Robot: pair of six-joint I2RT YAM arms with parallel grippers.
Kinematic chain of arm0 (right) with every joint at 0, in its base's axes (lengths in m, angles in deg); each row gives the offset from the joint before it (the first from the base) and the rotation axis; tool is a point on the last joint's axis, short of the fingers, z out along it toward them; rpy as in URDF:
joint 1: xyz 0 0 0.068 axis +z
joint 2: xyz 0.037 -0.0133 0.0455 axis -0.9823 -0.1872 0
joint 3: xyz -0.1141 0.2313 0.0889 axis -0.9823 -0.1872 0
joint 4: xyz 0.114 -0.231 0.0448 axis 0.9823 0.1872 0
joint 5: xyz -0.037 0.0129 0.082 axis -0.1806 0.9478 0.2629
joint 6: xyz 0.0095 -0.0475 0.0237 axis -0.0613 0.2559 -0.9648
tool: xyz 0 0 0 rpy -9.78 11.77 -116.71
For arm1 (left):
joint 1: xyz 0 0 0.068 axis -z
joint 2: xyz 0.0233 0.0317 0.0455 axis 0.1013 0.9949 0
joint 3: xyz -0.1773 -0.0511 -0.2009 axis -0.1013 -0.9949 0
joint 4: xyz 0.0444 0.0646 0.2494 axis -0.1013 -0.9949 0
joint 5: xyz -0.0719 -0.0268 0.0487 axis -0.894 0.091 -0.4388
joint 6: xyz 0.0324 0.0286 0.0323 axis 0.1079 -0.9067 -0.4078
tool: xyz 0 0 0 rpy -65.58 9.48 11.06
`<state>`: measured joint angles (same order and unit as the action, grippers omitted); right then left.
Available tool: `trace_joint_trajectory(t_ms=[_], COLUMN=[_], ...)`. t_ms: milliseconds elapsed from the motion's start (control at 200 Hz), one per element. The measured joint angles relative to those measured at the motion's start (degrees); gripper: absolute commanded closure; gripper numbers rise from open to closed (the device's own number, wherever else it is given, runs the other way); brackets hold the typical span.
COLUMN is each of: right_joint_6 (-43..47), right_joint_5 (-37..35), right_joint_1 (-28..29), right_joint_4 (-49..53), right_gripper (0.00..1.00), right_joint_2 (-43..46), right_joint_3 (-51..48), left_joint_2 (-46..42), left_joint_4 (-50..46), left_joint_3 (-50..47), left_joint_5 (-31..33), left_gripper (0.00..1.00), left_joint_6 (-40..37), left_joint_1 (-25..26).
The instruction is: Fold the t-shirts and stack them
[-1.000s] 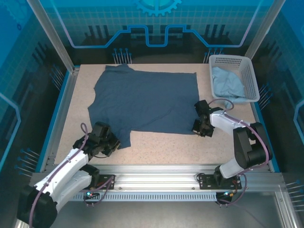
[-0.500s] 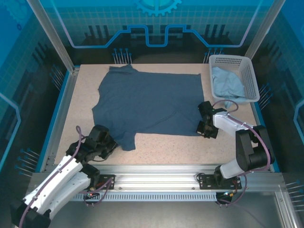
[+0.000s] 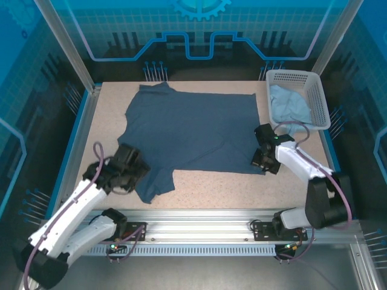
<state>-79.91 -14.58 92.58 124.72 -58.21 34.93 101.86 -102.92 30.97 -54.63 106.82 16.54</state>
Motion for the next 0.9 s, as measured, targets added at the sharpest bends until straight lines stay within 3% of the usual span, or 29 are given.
trace_joint_trajectory(t_ms=[130,185,360,460,625,900], right_joint_6=[1.1,1.6,5.2,6.6,8.1,8.5], right_joint_5=[4.4,6.8,12.4,14.3,16.7,18.9], right_joint_1=[1.5,2.0,3.8,4.2,4.5,6.2], right_joint_4=[-4.6,-7.2,-10.7,-11.7,-12.5,-12.6], right_gripper=[0.64,0.66,0.71,0.71,0.7,0.66], right_joint_2=[1.9,-0.2,-8.0,-9.2,-11.1,-16.7], right_joint_3=[3.8,5.0,10.2,12.1,13.4,14.7], left_joint_2=[16.4,24.9,58.9,68.9,69.9,53.0], left_joint_4=[10.6,14.8,24.0,26.1,27.8,31.1], left_joint_3=[7.9,11.0,32.0,39.9,37.7,13.8], left_joint_5=[-4.2,-5.2,-7.7,-7.8,-8.1,-8.0], left_gripper=[0.77,0.85,0.94,0.95,0.97,0.97], left_joint_6=[-5.0,-6.6,-10.8,-12.5,-12.7,-12.6], left_joint_1=[-11.9,-15.4,-22.7,-24.7,-26.8,-29.5])
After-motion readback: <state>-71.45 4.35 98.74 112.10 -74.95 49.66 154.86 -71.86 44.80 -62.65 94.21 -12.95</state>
